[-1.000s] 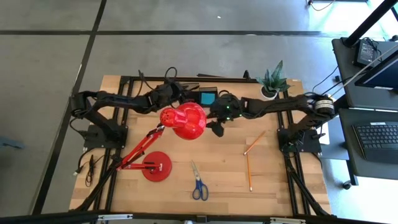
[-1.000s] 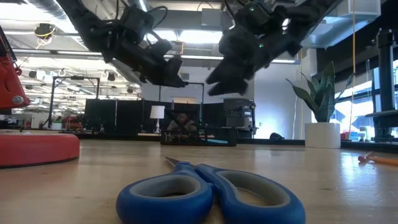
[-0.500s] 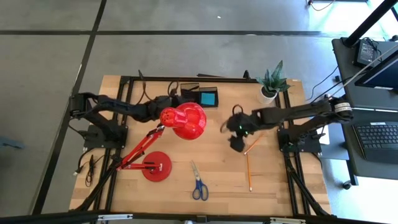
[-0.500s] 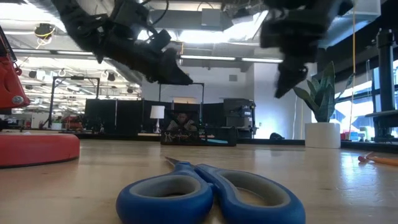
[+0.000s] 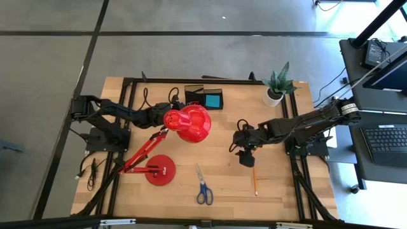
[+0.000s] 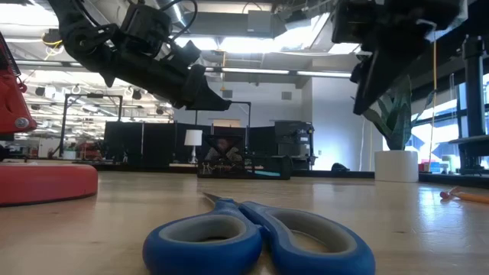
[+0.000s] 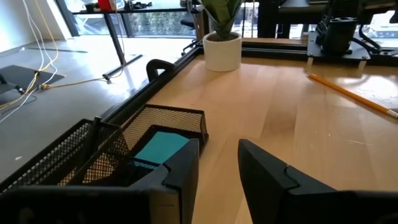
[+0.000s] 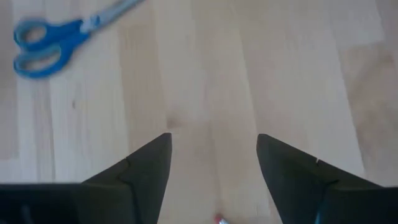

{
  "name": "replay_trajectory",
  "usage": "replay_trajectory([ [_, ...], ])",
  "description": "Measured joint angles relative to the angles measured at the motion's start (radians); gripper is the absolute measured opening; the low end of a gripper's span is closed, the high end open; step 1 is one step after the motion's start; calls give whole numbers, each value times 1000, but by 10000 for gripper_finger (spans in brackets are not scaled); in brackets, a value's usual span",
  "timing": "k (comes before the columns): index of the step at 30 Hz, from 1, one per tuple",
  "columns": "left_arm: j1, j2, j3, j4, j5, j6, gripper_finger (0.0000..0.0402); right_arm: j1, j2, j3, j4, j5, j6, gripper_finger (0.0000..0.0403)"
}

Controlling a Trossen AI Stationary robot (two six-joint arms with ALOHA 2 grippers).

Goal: Pick and place office supplies into organizer
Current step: Put the top pencil into the desk organizer

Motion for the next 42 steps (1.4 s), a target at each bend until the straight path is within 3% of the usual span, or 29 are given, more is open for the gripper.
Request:
replay_trajectory([
  [9, 0, 0, 0, -4, 0, 11, 106, 52, 30, 0, -193, 73, -135, 220],
  [20, 0, 0, 0, -8, 0, 19, 105, 110, 213, 0, -244, 81, -363, 167],
  [28, 0, 0, 0, -10, 0, 19, 104, 142, 303, 0, -279, 81, -397, 146],
  [42, 0, 0, 0, -12, 0, 19, 103, 157, 362, 3, -253, 124, -456, 143],
])
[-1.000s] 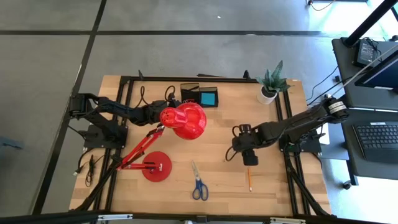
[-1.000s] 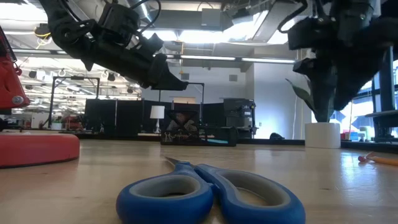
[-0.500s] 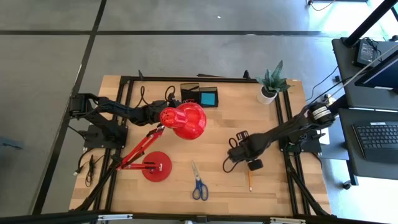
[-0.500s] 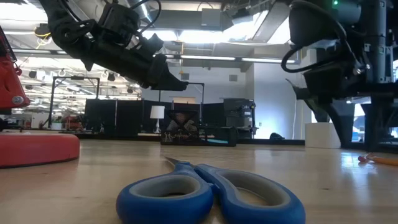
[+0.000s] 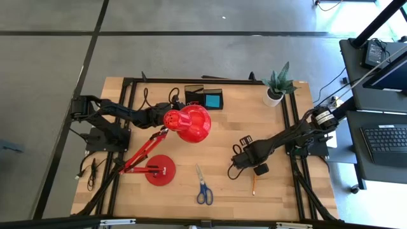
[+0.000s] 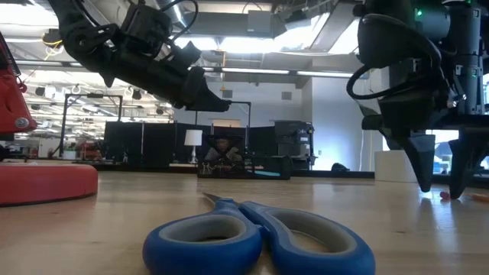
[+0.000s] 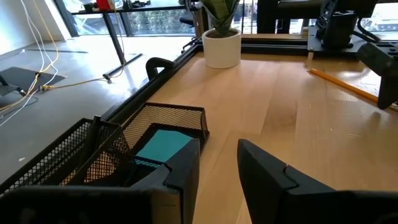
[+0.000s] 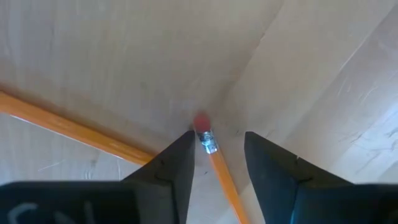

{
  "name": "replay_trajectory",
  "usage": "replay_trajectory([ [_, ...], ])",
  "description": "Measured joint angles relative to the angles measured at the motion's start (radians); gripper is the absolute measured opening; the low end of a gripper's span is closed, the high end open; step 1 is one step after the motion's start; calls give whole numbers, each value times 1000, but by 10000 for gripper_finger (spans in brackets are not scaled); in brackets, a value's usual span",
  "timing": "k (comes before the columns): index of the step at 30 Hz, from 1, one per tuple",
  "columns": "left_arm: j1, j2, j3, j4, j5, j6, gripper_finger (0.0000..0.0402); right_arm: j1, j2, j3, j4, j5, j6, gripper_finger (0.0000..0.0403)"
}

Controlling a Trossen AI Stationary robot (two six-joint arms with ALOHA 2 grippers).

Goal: Pick and place office supplies into organizer
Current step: Put the top pencil into the desk organizer

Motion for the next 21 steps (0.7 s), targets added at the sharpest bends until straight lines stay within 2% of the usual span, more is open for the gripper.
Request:
replay_trajectory([
  [21, 0, 0, 0, 0, 0, 0, 104, -2, 14, -1, 30, -10, 9, 143],
])
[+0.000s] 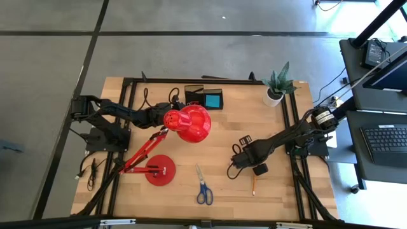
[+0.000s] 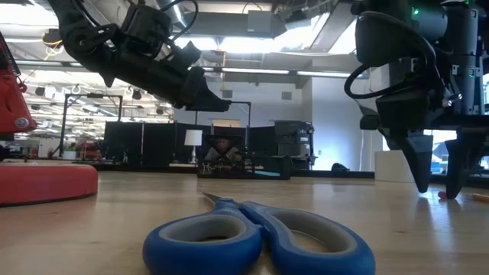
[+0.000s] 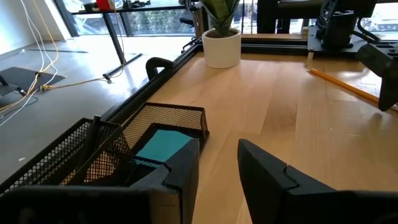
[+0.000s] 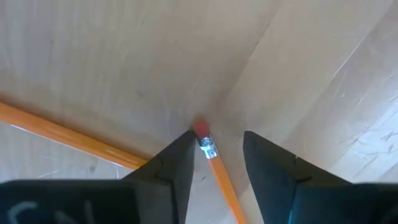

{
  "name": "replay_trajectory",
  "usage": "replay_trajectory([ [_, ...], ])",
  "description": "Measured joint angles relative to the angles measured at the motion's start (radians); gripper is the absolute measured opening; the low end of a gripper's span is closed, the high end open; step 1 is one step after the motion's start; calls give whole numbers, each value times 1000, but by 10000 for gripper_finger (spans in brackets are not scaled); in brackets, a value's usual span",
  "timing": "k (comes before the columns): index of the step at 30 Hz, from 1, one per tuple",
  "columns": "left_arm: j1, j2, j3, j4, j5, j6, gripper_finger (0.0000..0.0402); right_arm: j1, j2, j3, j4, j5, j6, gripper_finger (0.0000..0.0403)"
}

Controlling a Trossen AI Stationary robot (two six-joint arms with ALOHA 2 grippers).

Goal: Pick and place office supplies into organizer
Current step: Put the top pencil into the desk organizer

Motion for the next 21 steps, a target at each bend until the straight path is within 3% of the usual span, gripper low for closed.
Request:
replay_trajectory([
  [5, 0, 0, 0, 0, 0, 0, 103, -1, 0, 0, 2, -9, -25, 134],
  [21, 0, 0, 0, 0, 0, 0, 104, -26, 1, -2, 22, -68, -27, 28],
])
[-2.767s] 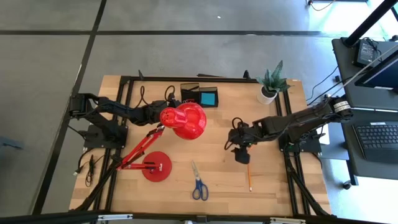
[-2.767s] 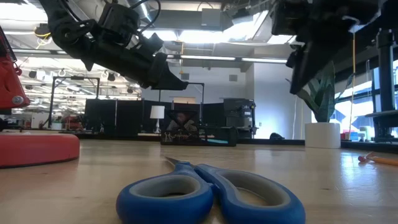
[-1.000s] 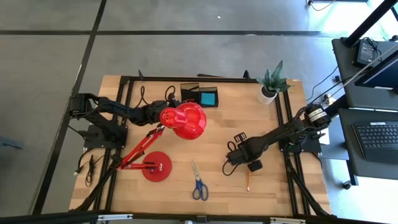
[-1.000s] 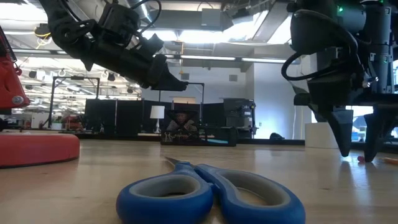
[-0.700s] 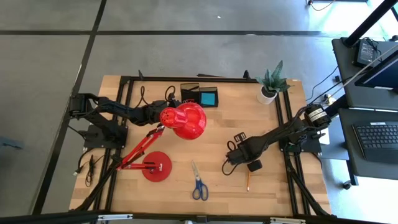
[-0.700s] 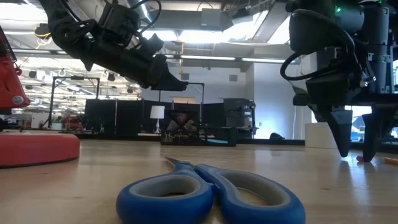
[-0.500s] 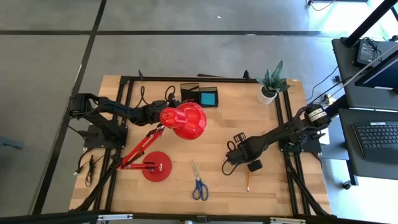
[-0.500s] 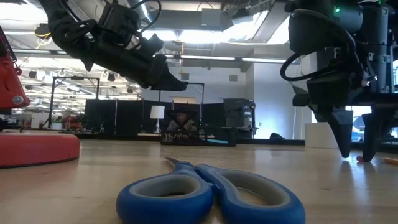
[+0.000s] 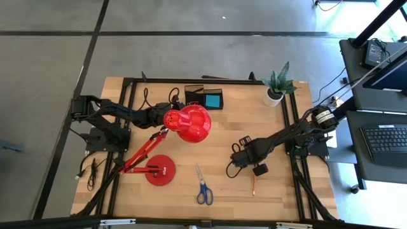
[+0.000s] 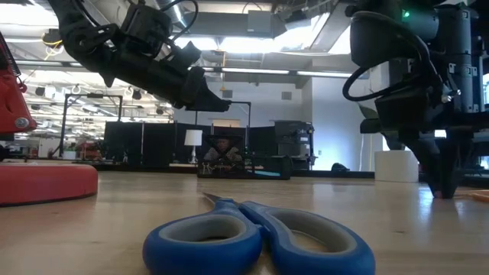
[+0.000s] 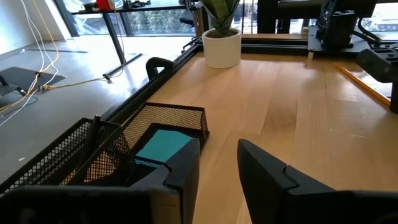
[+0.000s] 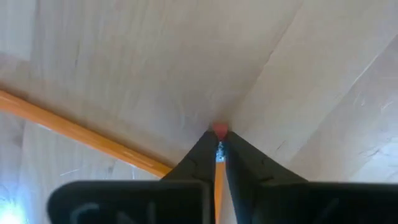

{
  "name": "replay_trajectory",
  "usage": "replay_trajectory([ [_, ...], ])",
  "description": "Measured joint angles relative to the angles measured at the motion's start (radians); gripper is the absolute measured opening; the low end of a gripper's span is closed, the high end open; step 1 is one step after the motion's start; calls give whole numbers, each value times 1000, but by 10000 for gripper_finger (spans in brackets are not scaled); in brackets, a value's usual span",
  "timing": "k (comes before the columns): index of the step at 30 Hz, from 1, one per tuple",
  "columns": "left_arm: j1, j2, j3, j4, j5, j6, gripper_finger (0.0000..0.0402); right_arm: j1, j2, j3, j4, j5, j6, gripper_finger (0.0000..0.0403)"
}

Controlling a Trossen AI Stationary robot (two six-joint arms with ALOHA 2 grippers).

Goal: Pick and place office supplies into organizer
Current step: Put the top pencil into the desk organizer

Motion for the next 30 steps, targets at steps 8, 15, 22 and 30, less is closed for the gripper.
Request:
replay_trajectory([
  [8, 0, 0, 0, 0, 0, 0, 106, -30, -1, 1, 47, -7, 203, 21],
  [15, 0, 0, 0, 0, 0, -9, 103, -101, 3, 3, 284, 39, 349, 19],
  [22, 0, 0, 0, 1, 0, -10, 103, -210, 68, -1, 644, 104, 453, 16],
  [30, -4, 0, 0, -8, 44, -9, 101, -335, 216, 6, 963, 93, 344, 15],
])
